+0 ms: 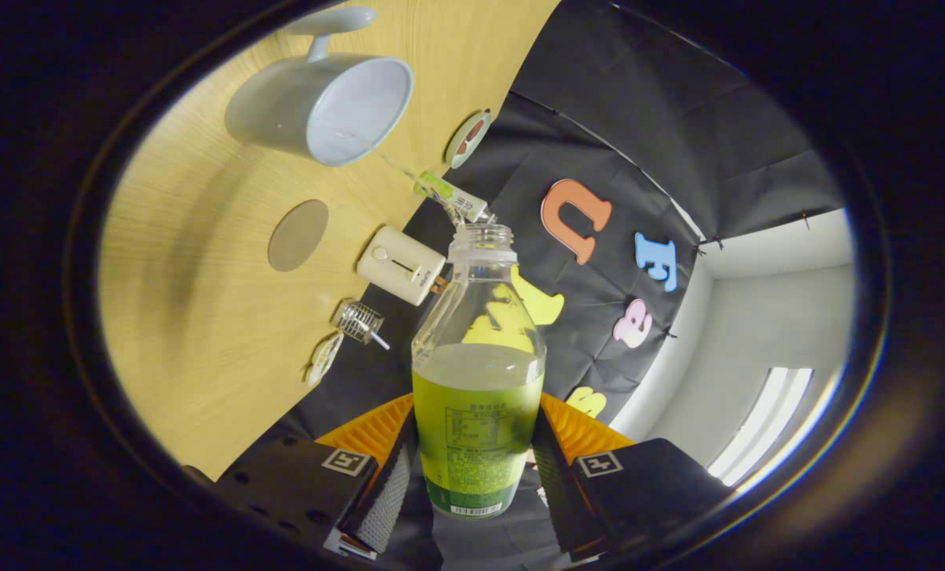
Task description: Take the bottle from table, then pour the juice into the cup, finally place the bottle on the coaster
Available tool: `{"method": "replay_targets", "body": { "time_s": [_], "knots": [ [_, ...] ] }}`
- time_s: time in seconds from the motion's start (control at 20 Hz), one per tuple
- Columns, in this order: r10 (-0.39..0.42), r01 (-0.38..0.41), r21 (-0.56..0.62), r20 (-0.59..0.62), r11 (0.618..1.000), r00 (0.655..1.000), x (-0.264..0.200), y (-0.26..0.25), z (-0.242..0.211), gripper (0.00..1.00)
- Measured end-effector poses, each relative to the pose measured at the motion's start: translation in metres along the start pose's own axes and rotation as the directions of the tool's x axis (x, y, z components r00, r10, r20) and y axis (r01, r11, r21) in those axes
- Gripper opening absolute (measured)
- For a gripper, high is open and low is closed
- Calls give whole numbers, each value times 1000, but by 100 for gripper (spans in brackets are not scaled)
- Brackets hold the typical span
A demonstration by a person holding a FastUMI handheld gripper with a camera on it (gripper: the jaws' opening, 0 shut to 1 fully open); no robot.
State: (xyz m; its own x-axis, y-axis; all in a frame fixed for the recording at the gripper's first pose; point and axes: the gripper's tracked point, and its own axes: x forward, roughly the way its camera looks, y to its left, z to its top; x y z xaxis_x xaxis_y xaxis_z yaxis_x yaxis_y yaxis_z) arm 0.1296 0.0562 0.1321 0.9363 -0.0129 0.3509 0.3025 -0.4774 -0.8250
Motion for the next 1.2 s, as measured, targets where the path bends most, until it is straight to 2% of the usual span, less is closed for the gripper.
{"method": "replay_targets", "body": {
  "time_s": [1.2],
  "knots": [
    [-44,45,-117,14,992,999,7,-23,-18,80]
  ]
}}
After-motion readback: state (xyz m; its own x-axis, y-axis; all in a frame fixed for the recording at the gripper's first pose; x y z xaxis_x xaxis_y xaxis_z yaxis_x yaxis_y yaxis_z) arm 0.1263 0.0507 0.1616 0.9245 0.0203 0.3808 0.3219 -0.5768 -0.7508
